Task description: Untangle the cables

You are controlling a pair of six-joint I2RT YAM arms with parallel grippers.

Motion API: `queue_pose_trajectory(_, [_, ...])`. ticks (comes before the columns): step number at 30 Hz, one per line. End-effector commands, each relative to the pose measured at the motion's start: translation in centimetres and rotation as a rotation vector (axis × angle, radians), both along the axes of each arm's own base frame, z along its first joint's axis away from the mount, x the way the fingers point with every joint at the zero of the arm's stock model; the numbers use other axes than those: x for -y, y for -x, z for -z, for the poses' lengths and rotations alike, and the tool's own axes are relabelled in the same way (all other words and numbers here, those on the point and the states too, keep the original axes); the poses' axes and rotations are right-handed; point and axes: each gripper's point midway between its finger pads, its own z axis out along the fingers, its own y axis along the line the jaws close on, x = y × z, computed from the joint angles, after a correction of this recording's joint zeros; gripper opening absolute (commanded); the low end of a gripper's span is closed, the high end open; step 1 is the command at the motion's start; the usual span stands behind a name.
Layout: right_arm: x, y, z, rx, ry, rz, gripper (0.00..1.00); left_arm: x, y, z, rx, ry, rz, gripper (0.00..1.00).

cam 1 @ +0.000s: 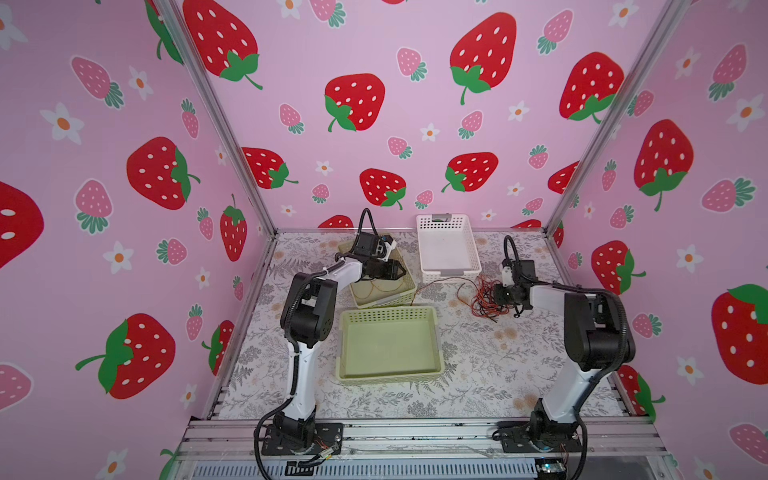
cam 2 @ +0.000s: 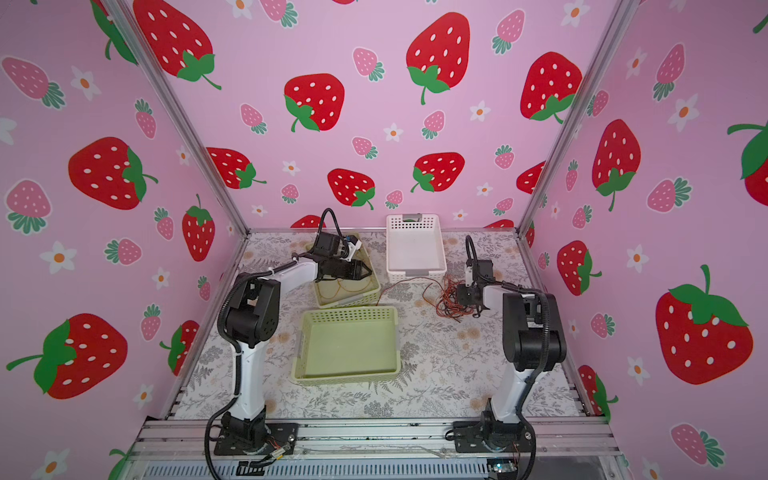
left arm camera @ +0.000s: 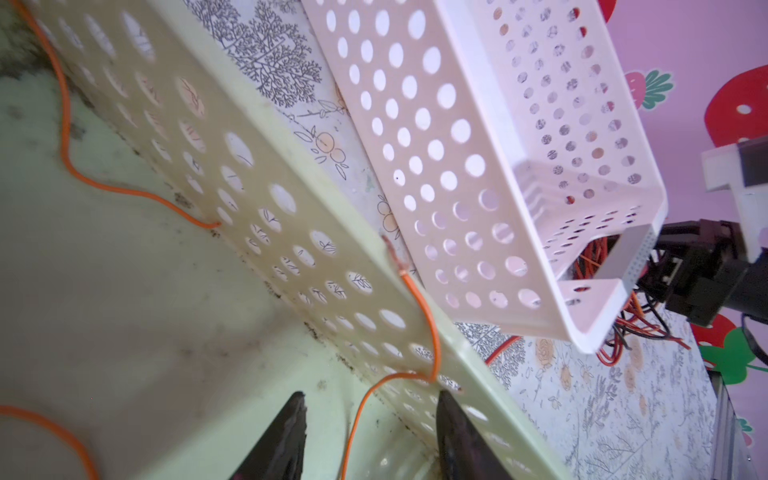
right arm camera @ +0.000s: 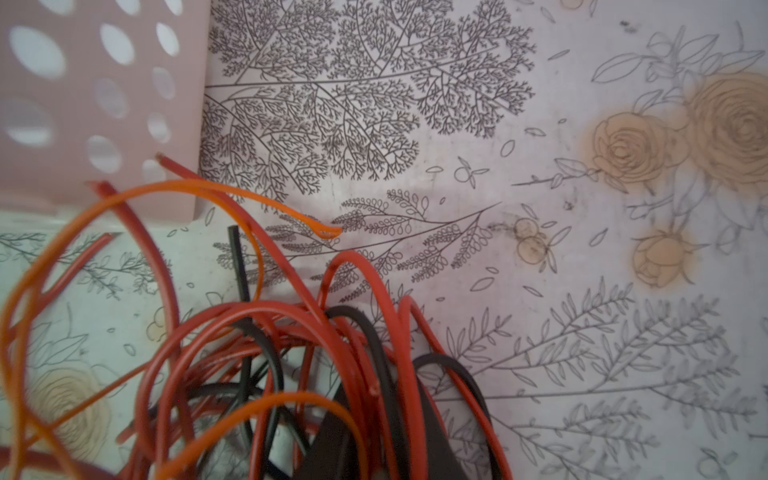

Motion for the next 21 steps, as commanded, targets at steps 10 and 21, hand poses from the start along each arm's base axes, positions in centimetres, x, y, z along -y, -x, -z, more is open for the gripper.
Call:
queue_pose_trajectory(10, [-0.2, 5.6, 4.1, -0.242, 0.022, 0.004, 0.21, -4.1, -3.0, 3.6, -0.092, -0.248, -0.291, 0.48])
queue_pose_trajectory(21, [-0.1, 5.9, 4.3, -0.242, 0.02, 0.015, 0.21, -9.9, -3.2, 4.4, -0.13, -0.405, -0.464, 0.44])
